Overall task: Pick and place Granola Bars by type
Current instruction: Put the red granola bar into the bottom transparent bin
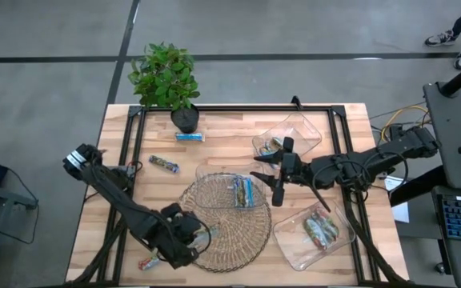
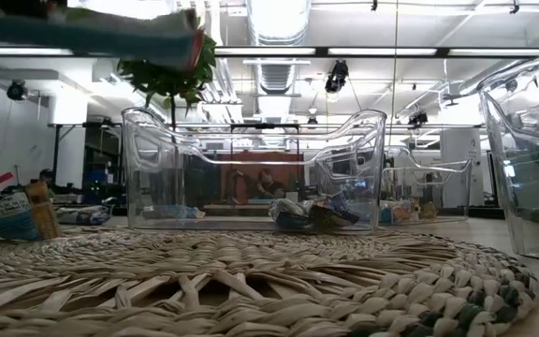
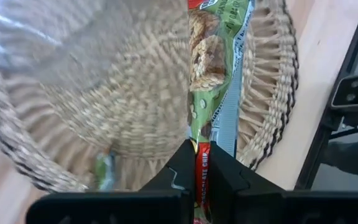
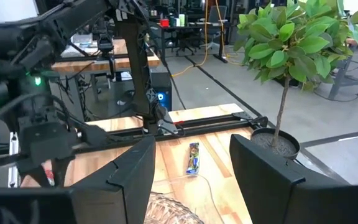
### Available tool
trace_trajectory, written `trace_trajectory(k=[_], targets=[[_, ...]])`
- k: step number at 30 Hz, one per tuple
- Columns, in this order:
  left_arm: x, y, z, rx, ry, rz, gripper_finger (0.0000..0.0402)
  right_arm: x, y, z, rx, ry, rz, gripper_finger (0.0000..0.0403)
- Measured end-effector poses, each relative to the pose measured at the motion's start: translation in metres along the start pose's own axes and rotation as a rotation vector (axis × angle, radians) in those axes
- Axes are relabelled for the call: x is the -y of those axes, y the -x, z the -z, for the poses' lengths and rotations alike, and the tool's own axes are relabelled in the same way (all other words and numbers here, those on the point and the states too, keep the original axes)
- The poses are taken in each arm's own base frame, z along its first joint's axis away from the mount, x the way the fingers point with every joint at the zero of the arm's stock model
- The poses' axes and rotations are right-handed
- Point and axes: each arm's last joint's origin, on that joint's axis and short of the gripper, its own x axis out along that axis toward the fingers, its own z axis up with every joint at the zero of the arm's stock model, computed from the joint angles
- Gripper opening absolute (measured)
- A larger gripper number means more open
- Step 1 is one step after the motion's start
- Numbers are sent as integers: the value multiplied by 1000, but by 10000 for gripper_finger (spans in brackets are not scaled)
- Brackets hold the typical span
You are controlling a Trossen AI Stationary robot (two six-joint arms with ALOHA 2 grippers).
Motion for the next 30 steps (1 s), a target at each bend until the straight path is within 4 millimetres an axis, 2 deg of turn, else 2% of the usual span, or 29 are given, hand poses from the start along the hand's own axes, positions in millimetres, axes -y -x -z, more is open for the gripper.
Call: trace_trajectory(k=[6, 9, 14, 19, 25, 30], targets=[[-17, 25, -19, 119, -9, -38, 1, 2, 4, -4, 14, -9, -5, 196], [-28, 35, -31, 174, -6, -44, 1, 1, 5, -13, 35, -2, -20, 199], [-45, 50, -49, 262, -27, -61, 1, 1, 8, -31, 75, -9, -23, 224], [-60, 66, -67, 374, -27, -75, 1, 1, 10, -39, 93, 3, -20, 253], [-65, 80, -87, 524, -65, -42, 1, 2, 11, -46, 109, -32, -19, 269], [-64, 83, -102, 626, -101, -29, 0, 2, 12, -52, 121, -102, -17, 272]])
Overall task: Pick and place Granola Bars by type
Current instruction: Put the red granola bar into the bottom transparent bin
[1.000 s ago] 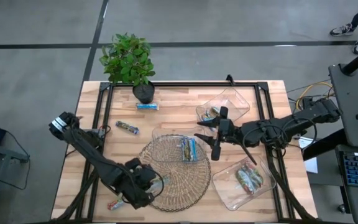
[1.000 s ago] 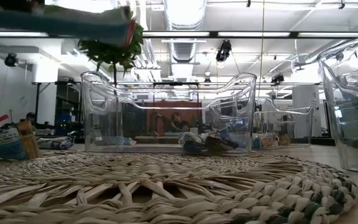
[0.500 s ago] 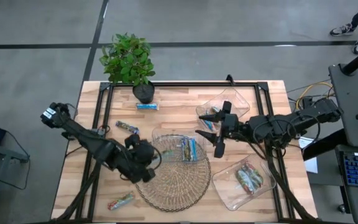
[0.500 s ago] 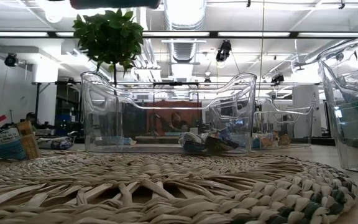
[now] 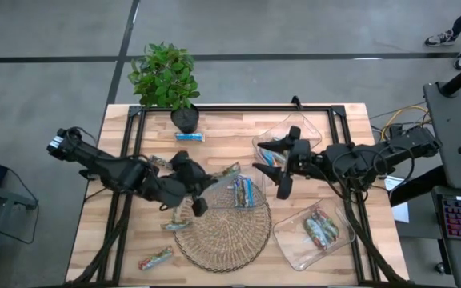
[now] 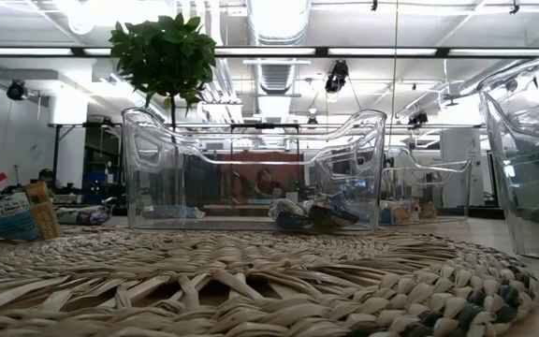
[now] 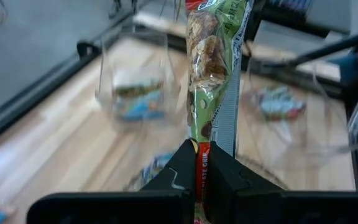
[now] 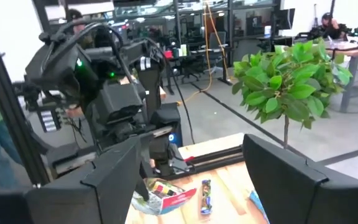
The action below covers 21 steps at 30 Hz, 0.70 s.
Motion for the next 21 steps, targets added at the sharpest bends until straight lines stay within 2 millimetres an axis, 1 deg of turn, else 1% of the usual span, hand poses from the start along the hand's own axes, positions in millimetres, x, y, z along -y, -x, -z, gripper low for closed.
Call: trace_trajectory(k=[3, 7, 13, 17, 21], targets=[[1, -4, -8, 61, -8, 11, 0, 0, 0, -2, 7, -8, 19, 271], [2, -11, -11, 158, -19, 13, 0, 0, 1, -6, 20, -26, 28, 272], [6, -26, -5, 331, 29, 69, 0, 0, 1, -9, 27, -29, 27, 274], [7, -29, -3, 454, 62, 104, 0, 0, 1, -10, 30, -30, 27, 276], [4, -32, -1, 483, 69, 98, 0, 0, 1, -9, 26, -34, 27, 279]])
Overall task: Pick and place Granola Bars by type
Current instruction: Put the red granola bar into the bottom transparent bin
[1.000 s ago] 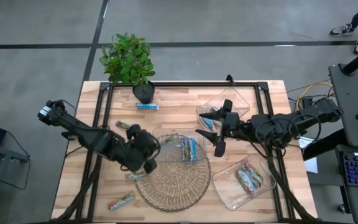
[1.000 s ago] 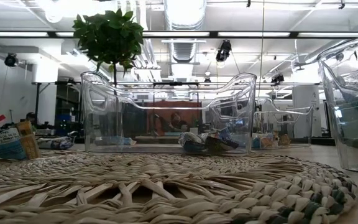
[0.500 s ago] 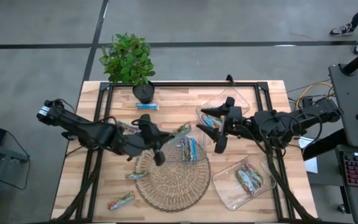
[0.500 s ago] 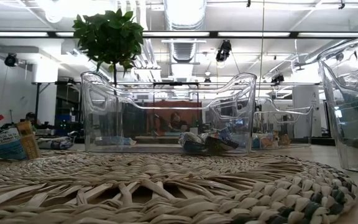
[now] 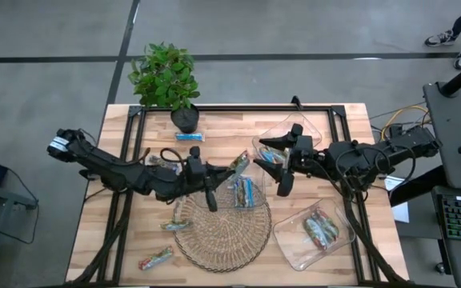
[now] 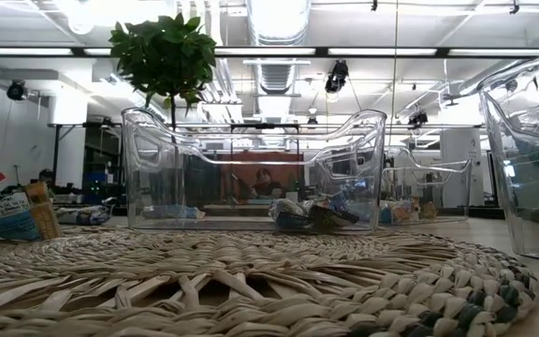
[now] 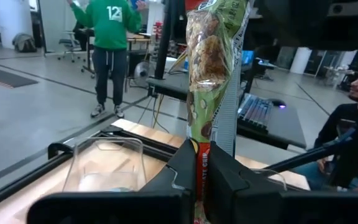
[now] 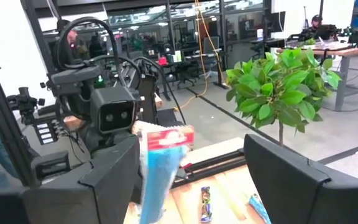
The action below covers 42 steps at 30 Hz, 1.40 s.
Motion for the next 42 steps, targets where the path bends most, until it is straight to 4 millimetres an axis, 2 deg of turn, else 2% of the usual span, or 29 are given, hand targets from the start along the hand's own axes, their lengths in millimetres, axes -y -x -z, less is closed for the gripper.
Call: trace_trajectory(k=[12, 20, 26, 32, 42], targets=[[-4, -10, 2, 32, 13, -20, 0, -8, -16, 17, -45, 12, 2, 281], [-3, -10, 0, 33, 11, -2, 0, -4, -30, 24, -69, 0, -6, 282], [-3, -10, 1, 32, 9, -2, 0, -5, -38, 20, -68, 4, -22, 265], [-4, -10, 2, 22, 6, -3, 0, -7, -41, 18, -79, 13, -20, 213], [-4, -11, 2, 20, 5, -3, 0, -6, -41, 21, -104, 27, -15, 81]])
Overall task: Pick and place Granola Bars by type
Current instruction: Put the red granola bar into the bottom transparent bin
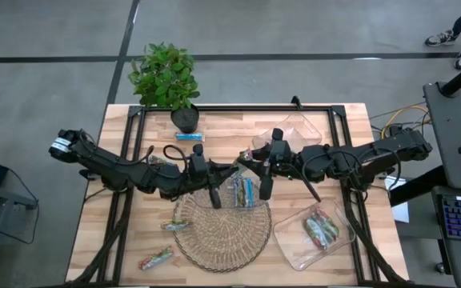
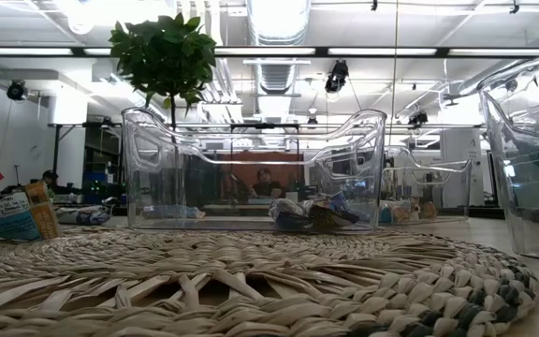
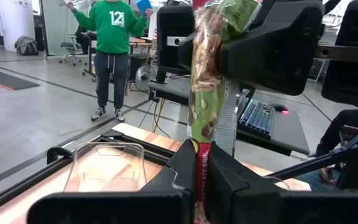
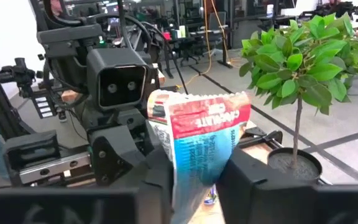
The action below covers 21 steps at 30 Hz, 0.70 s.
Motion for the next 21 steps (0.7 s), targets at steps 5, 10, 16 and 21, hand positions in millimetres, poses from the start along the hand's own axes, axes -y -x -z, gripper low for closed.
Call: trace_trajectory(k=[5, 10, 16, 21], targets=[[0, 0, 0, 2, 15, 1, 21, 0, 0, 0, 0, 9, 0, 33], [1, 1, 0, 1, 30, 3, 43, 1, 2, -1, -1, 25, 1, 22], [2, 3, -9, 19, 30, 31, 89, 2, 6, -5, 11, 20, 0, 19], [2, 3, -11, 20, 28, 42, 149, 3, 6, -4, 2, 25, 1, 19]])
